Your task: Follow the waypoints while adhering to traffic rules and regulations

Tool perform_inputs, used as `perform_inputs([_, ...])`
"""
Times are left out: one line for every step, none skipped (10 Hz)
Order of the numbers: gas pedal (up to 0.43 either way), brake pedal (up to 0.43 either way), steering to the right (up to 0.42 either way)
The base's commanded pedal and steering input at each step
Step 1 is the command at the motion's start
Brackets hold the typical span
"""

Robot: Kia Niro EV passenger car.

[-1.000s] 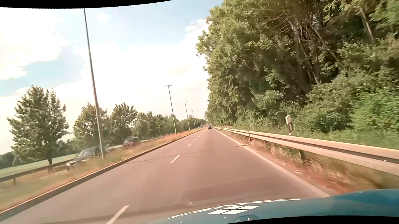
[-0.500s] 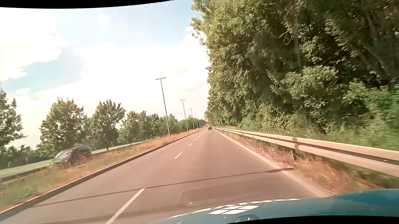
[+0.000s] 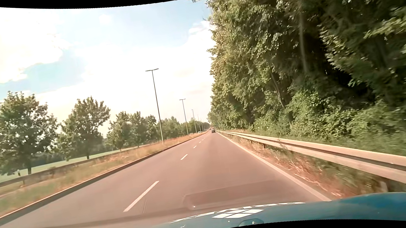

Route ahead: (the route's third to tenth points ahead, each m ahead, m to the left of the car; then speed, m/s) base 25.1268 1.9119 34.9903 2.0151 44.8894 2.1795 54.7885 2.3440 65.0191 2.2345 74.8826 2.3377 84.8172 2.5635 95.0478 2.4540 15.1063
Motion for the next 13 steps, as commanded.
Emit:
perform_inputs([0.177,0.0,-0.003])
perform_inputs([0.177,0.0,-0.003])
perform_inputs([0.177,0.0,-0.003])
perform_inputs([0.177,0.0,-0.003])
perform_inputs([0.189,0.0,-0.003])
perform_inputs([0.197,0.0,-0.004])
perform_inputs([0.197,0.0,-0.004])
perform_inputs([0.197,0.0,-0.003])
perform_inputs([0.197,0.0,-0.003])
perform_inputs([0.197,0.0,-0.003])
perform_inputs([0.197,0.0,-0.003])
perform_inputs([0.197,0.0,-0.003])
perform_inputs([0.197,0.0,-0.003])
